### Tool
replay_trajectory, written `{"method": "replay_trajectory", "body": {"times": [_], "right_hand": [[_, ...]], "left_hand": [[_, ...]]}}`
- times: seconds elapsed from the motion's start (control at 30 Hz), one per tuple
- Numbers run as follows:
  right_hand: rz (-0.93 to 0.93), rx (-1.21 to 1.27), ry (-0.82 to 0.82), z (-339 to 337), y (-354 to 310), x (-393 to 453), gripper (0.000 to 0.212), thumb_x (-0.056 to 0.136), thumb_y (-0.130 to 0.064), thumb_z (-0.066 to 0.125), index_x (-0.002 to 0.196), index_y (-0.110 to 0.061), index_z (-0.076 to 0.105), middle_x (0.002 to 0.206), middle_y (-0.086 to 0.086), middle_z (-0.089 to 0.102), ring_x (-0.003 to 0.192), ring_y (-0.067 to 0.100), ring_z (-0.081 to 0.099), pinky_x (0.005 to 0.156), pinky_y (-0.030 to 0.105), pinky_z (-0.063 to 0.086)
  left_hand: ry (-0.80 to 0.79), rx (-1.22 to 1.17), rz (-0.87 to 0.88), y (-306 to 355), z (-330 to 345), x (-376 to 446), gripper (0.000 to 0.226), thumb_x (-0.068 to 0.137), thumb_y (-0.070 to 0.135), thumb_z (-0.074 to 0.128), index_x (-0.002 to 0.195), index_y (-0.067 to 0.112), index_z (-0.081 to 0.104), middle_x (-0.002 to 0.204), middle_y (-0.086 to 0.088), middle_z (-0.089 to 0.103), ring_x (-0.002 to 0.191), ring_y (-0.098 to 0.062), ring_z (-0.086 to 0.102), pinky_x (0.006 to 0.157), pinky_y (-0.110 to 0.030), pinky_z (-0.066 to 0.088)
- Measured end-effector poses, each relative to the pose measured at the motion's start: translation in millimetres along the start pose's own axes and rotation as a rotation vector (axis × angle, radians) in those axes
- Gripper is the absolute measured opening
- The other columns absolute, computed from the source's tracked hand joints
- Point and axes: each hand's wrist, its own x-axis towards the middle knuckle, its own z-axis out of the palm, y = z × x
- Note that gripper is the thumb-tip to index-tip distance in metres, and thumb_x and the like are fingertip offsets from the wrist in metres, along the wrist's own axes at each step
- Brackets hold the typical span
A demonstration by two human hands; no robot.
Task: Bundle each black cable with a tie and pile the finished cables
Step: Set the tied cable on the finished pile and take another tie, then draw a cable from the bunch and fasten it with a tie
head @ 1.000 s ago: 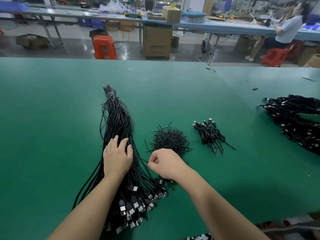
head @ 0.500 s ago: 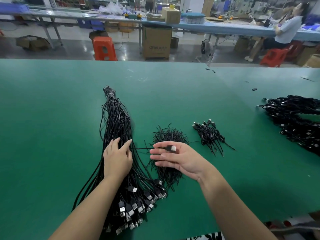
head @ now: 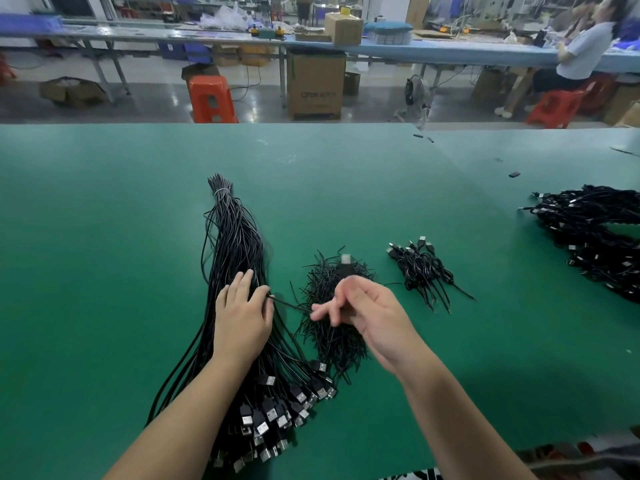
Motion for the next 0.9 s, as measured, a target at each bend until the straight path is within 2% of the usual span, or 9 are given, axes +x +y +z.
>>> {"method": "replay_trajectory", "body": {"times": [0.13, 0.23, 0.33, 0.43, 0.5, 0.6, 0.73, 0.83, 0.9], "right_hand": [[-0.018, 0.283, 0.059, -5, -17, 3, 0.03, 0.091, -0.043, 0.06, 0.077, -0.017, 0.066, 0.056, 0.001, 0.043, 0.052, 0.019, 0.056, 0.076, 0.037, 0.059], [-0.05, 0.375, 0.127, -15, -23, 9, 0.03, 0.088, -0.044, 0.062, 0.081, -0.016, 0.069, 0.06, 0.0, 0.045, 0.05, 0.016, 0.047, 0.061, 0.035, 0.055], [-0.098, 0.46, 0.209, -33, -27, 21, 0.029, 0.095, -0.038, 0.056, 0.086, -0.015, 0.07, 0.065, 0.001, 0.051, 0.055, 0.016, 0.05, 0.061, 0.034, 0.053], [-0.137, 0.479, 0.311, -54, -33, 35, 0.027, 0.095, -0.036, 0.056, 0.092, -0.012, 0.068, 0.075, 0.002, 0.061, 0.069, 0.017, 0.061, 0.073, 0.035, 0.057], [-0.12, 0.377, 0.419, -63, -35, 42, 0.028, 0.095, -0.038, 0.06, 0.091, -0.011, 0.07, 0.07, -0.002, 0.054, 0.064, 0.013, 0.053, 0.066, 0.029, 0.053], [-0.083, 0.302, 0.508, -70, -38, 50, 0.031, 0.099, -0.034, 0.061, 0.082, -0.015, 0.078, 0.06, -0.005, 0.037, 0.052, 0.01, 0.035, 0.05, 0.025, 0.037], [-0.081, 0.253, 0.58, -73, -41, 50, 0.024, 0.091, -0.029, 0.062, 0.083, -0.017, 0.081, 0.056, -0.004, 0.046, 0.048, 0.009, 0.041, 0.048, 0.024, 0.044], [-0.079, 0.328, 0.612, -76, -44, 48, 0.029, 0.095, -0.024, 0.062, 0.076, -0.015, 0.081, 0.058, -0.004, 0.053, 0.049, 0.009, 0.046, 0.049, 0.023, 0.048], [-0.065, 0.421, 0.61, -79, -46, 46, 0.037, 0.098, -0.02, 0.061, 0.068, -0.014, 0.08, 0.059, -0.003, 0.057, 0.049, 0.009, 0.049, 0.05, 0.023, 0.049]], "left_hand": [[0.035, -0.005, 0.189, 4, 2, 1, 0.038, 0.099, 0.035, 0.038, 0.102, 0.016, 0.071, 0.129, -0.008, 0.067, 0.135, -0.027, 0.051, 0.118, -0.048, 0.028], [0.033, -0.037, 0.259, 5, -1, 2, 0.039, 0.1, 0.035, 0.037, 0.094, 0.017, 0.071, 0.101, 0.001, 0.075, 0.118, -0.022, 0.064, 0.117, -0.044, 0.03], [-0.014, -0.099, 0.283, 7, -12, 6, 0.041, 0.102, 0.038, 0.036, 0.093, 0.017, 0.071, 0.087, 0.005, 0.071, 0.091, -0.017, 0.067, 0.112, -0.039, 0.037], [-0.15, -0.279, 0.171, 20, -37, 11, 0.036, 0.105, 0.04, 0.04, 0.092, 0.019, 0.067, 0.075, 0.01, 0.063, 0.073, -0.012, 0.059, 0.082, -0.038, 0.053], [-0.245, -0.478, 0.03, 32, -55, 14, 0.032, 0.104, 0.042, 0.042, 0.088, 0.028, 0.064, 0.059, 0.013, 0.052, 0.056, -0.007, 0.049, 0.058, -0.028, 0.047], [-0.633, -0.792, -0.163, 54, -85, 17, 0.037, 0.103, 0.05, 0.041, 0.087, 0.035, 0.071, 0.052, 0.009, 0.045, 0.048, -0.014, 0.04, 0.052, -0.024, 0.039], [-1.283, -0.662, 0.054, 68, -115, 11, 0.038, 0.103, 0.053, 0.042, 0.098, 0.031, 0.073, 0.049, 0.01, 0.046, 0.043, -0.012, 0.036, 0.046, -0.023, 0.04], [-1.512, -0.787, 0.073, 71, -133, 8, 0.036, 0.104, 0.048, 0.045, 0.11, 0.026, 0.072, 0.058, 0.003, 0.04, 0.044, -0.011, 0.034, 0.04, -0.021, 0.034], [-1.519, -0.804, 0.109, 71, -146, 8, 0.034, 0.103, 0.047, 0.047, 0.115, 0.025, 0.071, 0.066, 0.003, 0.048, 0.045, -0.01, 0.038, 0.039, -0.021, 0.034]]}}
